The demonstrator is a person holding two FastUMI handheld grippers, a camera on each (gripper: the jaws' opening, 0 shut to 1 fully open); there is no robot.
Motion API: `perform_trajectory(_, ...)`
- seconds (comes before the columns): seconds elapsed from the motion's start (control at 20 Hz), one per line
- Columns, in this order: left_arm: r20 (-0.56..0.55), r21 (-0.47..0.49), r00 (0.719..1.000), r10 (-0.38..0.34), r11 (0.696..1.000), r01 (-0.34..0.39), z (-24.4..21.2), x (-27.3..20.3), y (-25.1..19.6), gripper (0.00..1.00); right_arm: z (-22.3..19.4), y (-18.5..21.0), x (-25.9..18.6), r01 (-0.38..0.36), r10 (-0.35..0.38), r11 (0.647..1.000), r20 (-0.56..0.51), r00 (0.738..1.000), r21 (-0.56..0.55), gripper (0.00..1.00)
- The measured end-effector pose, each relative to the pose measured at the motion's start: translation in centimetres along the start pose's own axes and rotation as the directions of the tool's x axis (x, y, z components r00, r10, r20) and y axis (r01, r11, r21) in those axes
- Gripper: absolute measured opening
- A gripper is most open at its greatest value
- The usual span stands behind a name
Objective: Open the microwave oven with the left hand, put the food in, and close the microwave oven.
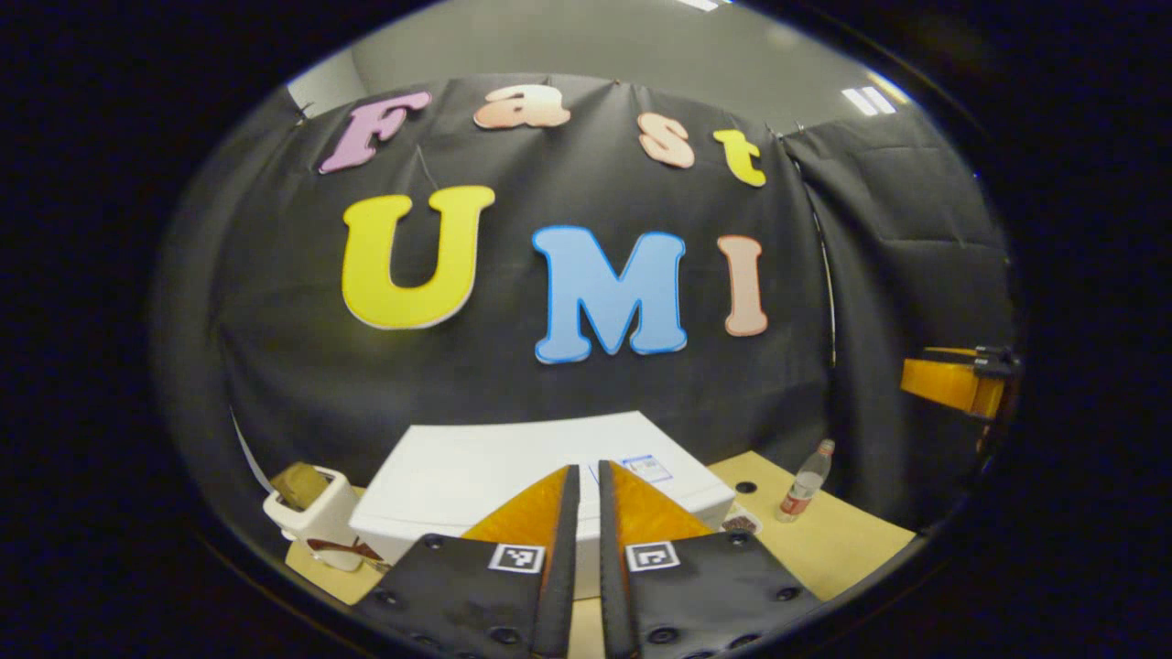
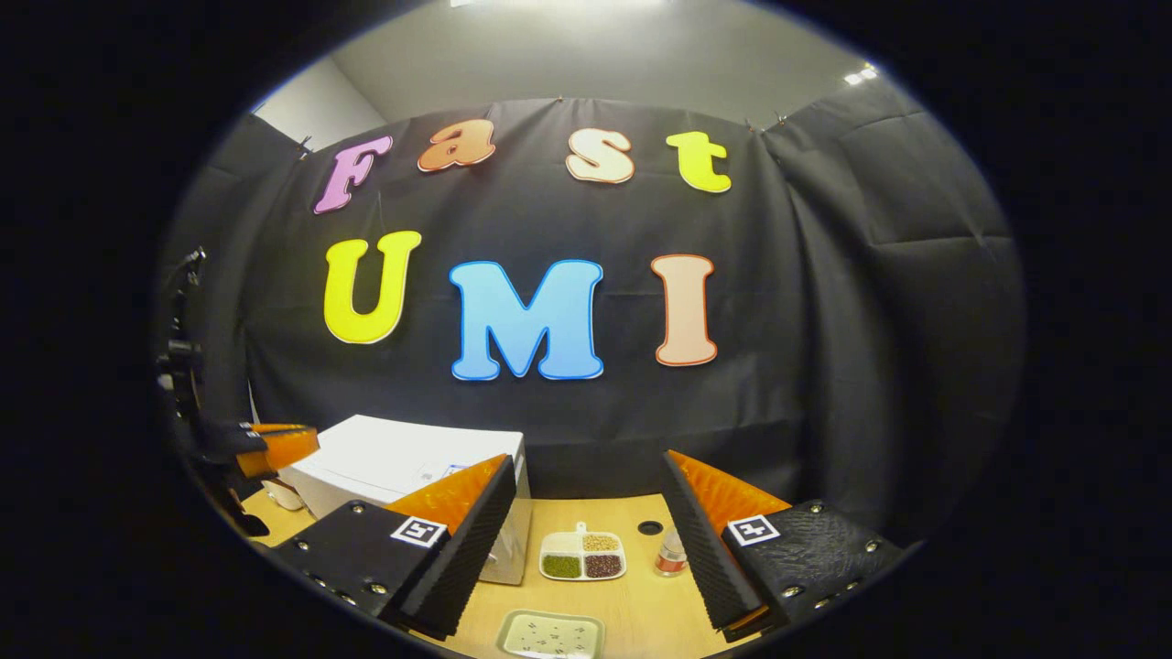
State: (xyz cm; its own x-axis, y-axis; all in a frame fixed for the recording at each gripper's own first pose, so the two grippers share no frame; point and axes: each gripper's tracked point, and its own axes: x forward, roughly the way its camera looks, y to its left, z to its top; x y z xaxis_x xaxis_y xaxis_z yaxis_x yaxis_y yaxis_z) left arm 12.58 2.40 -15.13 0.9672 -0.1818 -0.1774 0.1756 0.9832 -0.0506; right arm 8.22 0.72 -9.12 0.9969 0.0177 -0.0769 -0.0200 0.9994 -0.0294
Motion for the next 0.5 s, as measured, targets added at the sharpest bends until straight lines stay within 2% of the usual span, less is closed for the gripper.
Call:
perform_trajectory(0.15,0.093,-0.013,0.985,0.144,0.99,-0.143,7.9,-4.7,4.7,0.94,2.5,2.1,0.3,-0.038,0.038,0.999,0.006,0.999,-0.01,0.96)
perform_trajectory(0.25,0.143,-0.034,0.974,0.177,0.984,-0.174,12.2,-7.7,5.7,0.93,4.8,4.0,0.0,-0.073,0.073,0.997,0.012,0.997,0.014,0.96)
perform_trajectory(0.3,0.157,-0.026,0.97,0.188,0.982,-0.186,13.5,-9.0,6.3,0.97,6.1,4.7,-0.2,-0.085,0.085,0.996,0.013,0.996,0.02,0.96)
perform_trajectory(0.5,0.165,-0.007,0.97,0.18,0.983,-0.181,15.8,-11.5,7.3,0.93,10.6,6.2,-1.6,-0.09,0.088,0.995,0.069,0.994,0.034,0.96)
